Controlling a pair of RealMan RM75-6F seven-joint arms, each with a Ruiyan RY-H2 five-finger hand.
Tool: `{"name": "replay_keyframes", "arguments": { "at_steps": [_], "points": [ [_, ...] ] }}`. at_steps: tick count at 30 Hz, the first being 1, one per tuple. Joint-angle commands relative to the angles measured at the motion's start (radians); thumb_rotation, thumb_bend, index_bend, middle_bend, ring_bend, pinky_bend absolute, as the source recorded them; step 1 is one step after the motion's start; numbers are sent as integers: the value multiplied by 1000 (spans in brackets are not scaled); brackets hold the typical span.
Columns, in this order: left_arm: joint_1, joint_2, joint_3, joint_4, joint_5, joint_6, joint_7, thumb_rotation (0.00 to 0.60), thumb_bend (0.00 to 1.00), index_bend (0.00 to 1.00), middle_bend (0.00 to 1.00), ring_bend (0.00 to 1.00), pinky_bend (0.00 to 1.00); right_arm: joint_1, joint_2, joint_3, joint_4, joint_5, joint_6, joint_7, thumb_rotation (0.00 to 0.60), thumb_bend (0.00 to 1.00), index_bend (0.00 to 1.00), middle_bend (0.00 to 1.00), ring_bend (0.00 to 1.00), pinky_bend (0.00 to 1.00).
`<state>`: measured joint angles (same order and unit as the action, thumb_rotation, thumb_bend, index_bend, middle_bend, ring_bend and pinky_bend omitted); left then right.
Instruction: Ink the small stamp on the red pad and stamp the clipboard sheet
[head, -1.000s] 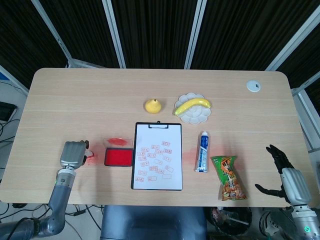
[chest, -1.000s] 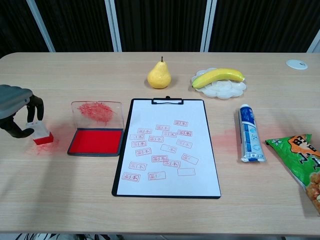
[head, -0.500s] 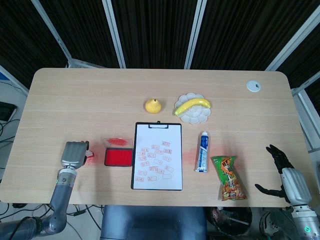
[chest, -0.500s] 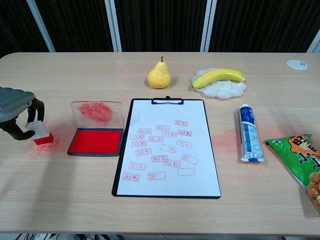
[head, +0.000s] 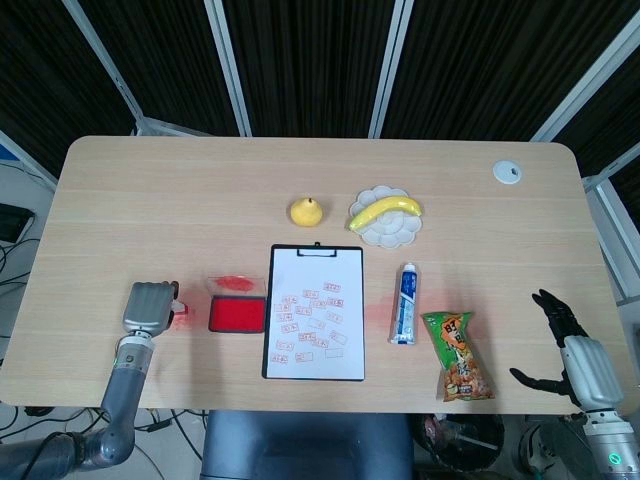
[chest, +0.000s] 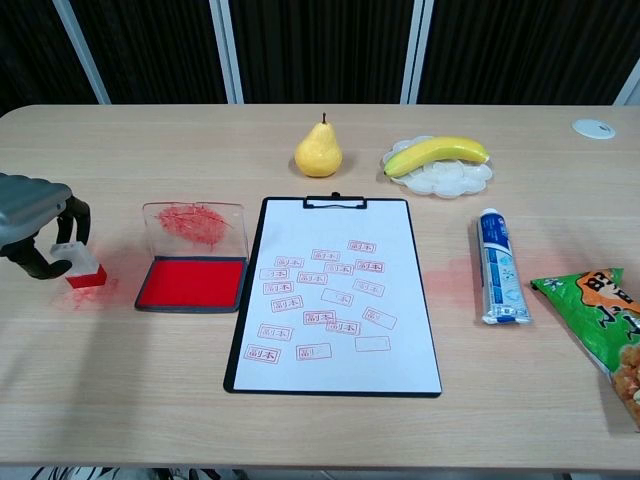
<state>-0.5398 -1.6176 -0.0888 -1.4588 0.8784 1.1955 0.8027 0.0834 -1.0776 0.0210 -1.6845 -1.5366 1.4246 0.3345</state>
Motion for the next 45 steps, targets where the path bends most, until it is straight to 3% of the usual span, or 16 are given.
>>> {"name": "replay_keyframes", "arguments": {
  "at_steps": [1,18,26,30,45],
  "points": [
    [0,-1,0,2,1,-2,-1,600,324,453,479,847,972,0,0,0,0,0,0,0,600,136,90,0,0,219],
    [-5,-12,-2,12,4,-7,-2,600,330,452,479,847,972,0,1,0,-1,1,-1,1,600,136,90,0,0,219],
    [-2,-21,0,23,14,1,-6,600,489,540,571,869,986,0,1,0,0,1,0,2,600,136,90,0,0,219],
    [0,-23,4,31,32,9,-15,600,519,557,589,872,988,0,1,0,-1,1,0,2,600,136,90,0,0,219],
    [7,2,41,16,266,79,-93,600,579,726,775,932,1000,-1,1,0,-2,2,0,3,600,136,90,0,0,219]
  ]
}}
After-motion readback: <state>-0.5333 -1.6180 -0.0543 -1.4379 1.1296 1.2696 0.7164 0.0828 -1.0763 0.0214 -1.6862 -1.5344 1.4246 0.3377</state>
